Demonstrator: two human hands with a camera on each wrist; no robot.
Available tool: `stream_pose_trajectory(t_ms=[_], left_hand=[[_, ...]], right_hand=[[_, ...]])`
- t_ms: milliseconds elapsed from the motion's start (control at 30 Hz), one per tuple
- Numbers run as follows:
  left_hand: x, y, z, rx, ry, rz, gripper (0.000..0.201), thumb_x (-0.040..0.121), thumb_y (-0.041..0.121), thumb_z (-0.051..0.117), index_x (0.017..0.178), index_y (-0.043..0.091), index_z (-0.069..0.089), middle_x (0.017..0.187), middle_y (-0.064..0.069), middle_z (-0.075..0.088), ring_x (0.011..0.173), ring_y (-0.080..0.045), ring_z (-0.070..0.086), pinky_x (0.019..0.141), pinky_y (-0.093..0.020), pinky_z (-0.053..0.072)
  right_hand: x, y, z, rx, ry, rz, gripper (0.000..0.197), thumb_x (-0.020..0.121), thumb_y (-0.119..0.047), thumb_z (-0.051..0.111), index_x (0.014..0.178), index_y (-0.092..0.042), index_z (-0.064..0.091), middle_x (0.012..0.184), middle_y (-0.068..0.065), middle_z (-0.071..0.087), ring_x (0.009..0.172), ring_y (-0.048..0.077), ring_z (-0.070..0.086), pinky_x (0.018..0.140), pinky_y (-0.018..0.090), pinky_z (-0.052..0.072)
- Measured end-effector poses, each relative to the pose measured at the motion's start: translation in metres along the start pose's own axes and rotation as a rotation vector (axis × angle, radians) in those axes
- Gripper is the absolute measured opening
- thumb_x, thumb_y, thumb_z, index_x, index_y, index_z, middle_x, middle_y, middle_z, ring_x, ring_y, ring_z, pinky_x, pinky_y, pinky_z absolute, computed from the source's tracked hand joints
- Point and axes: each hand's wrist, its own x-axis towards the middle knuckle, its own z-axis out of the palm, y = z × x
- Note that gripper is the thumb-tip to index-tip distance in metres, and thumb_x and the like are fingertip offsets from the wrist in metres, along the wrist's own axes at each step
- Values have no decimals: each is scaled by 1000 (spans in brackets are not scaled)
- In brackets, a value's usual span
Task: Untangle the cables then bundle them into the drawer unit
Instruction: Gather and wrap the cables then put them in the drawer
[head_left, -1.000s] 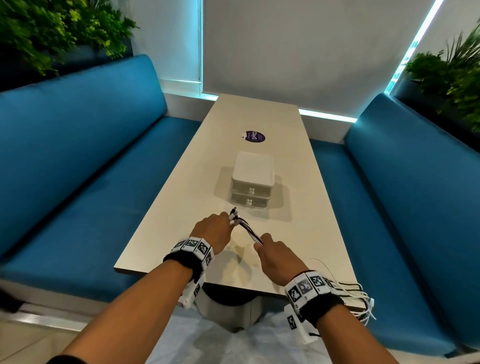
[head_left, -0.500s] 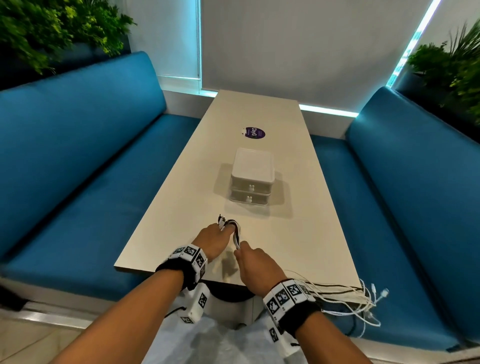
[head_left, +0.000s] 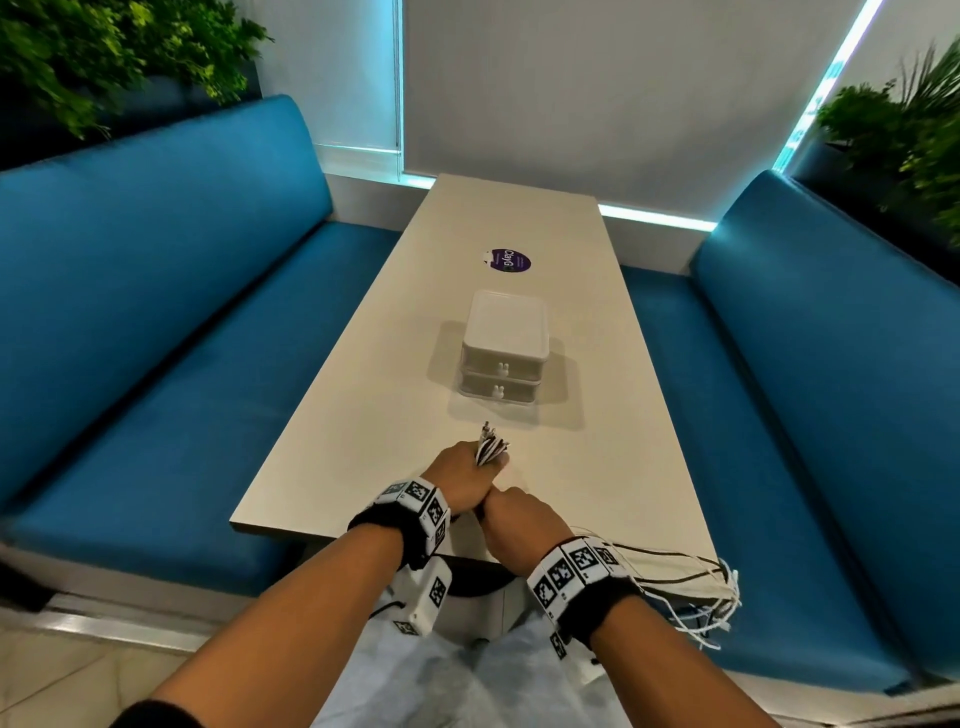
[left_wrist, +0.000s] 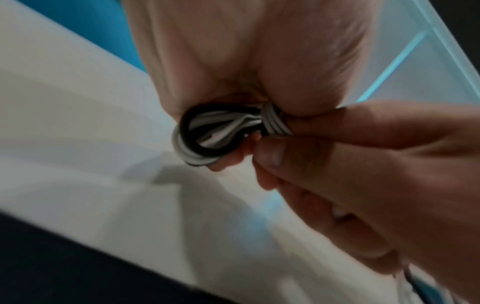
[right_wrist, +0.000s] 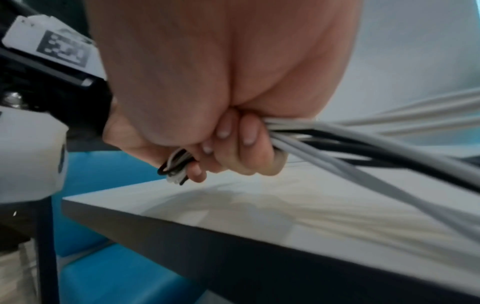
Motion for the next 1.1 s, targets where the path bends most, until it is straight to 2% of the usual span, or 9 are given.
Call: stream_pose_trajectory(t_ms=[100,167,267,367,533,667,767,900,1100], left_hand=[[0,6,-1,-10,5,24,47,100,52,44,76,13,54,75,-5,59,71,-22,55,60,-29,34],[2,9,-2,-119,25,1,59,97,59,45,74,7,62,70,-6,63,64,-21,56,63,-30,41],[7,13,-6,-375,49,-40,67,94,64,46,82,3,73,74,-1,74,68,-22,68,77,-35,53],[10,18,-8,-535,60,-22,70,95,64,45,78,1,73,74,-6,75,76,-25,74,83,-39,56],[7,16,-4,-814,202,-124,61,92,60,55,57,10,48,47,-8,56,70,-34,74,66,-40,53],[2,7,-2,-907,205,-147,58,94,54,57,57,11,42,42,-4,41,39,-22,56,73,-50,60],[2,6,-3,-994,212,-177,50,95,49,59,62,16,42,44,1,31,34,-16,34,50,-35,49],[2,12,2,-889,127,-195,53,91,50,61,54,23,35,47,2,25,39,-16,21,44,-24,24],[7,5,-7,-553,102,-184,61,80,71,58,75,12,45,54,-3,30,38,-19,27,43,-24,27]], right_hand=[[-2,3,-1,73,23,11,27,100,-19,38,120,-4,48,95,20,62,82,39,61,62,37,39],[0,4,-3,218,47,16,33,102,-28,35,124,-5,42,90,20,63,73,38,59,61,41,46],[1,8,-7,331,59,-2,37,101,-41,31,127,-14,34,88,18,66,71,35,60,68,47,51],[4,16,-12,244,37,4,35,99,-40,36,120,-12,39,90,17,64,76,38,62,71,47,51],[9,22,-14,157,-25,18,30,99,-36,38,109,-11,50,92,17,67,80,36,65,77,46,53],[8,23,-7,87,-74,8,40,101,-45,34,106,-12,55,94,16,67,78,34,64,76,44,54],[3,27,-2,9,-102,10,41,100,-48,36,111,-13,55,103,17,64,91,35,63,78,40,51],[-3,29,3,36,-128,-8,42,99,-52,38,110,-15,57,106,15,65,97,33,62,79,39,49],[-11,44,2,278,-158,-13,37,93,-55,48,91,-21,63,91,5,68,85,24,61,75,34,45]])
